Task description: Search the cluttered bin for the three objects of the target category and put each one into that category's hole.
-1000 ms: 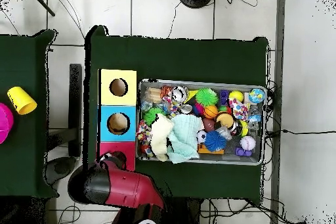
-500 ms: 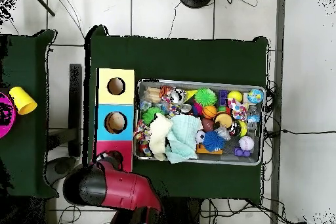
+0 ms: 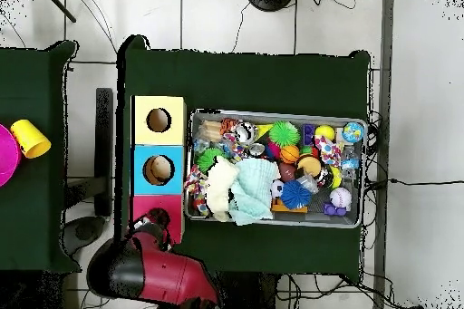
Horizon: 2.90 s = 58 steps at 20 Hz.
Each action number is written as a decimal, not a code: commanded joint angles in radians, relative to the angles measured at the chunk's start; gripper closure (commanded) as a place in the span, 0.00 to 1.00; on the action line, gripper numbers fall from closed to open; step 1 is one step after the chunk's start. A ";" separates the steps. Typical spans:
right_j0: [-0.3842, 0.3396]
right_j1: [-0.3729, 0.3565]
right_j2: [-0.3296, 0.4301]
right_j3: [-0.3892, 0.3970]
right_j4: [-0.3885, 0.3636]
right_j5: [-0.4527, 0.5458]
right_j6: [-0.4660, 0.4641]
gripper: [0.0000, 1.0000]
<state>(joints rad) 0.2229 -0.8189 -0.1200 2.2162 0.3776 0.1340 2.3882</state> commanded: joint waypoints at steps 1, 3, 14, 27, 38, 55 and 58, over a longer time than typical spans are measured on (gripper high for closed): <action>-0.070 0.014 -0.071 0.108 -0.015 0.009 0.149 1.00; -0.060 0.019 -0.085 0.104 -0.018 0.017 0.145 1.00; 0.021 -0.019 -0.210 -0.014 -0.015 0.255 0.162 1.00; -0.082 -0.142 -0.154 -0.060 -0.032 0.501 0.161 1.00; -0.147 -0.094 0.183 0.173 0.221 0.041 0.345 1.00; -0.426 -0.013 0.405 0.267 -0.105 -0.347 0.401 1.00; -0.515 -0.131 0.567 0.323 -0.087 -0.269 0.516 1.00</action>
<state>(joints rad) -0.1747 -0.8679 0.2704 2.4673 0.2948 -0.2160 2.5674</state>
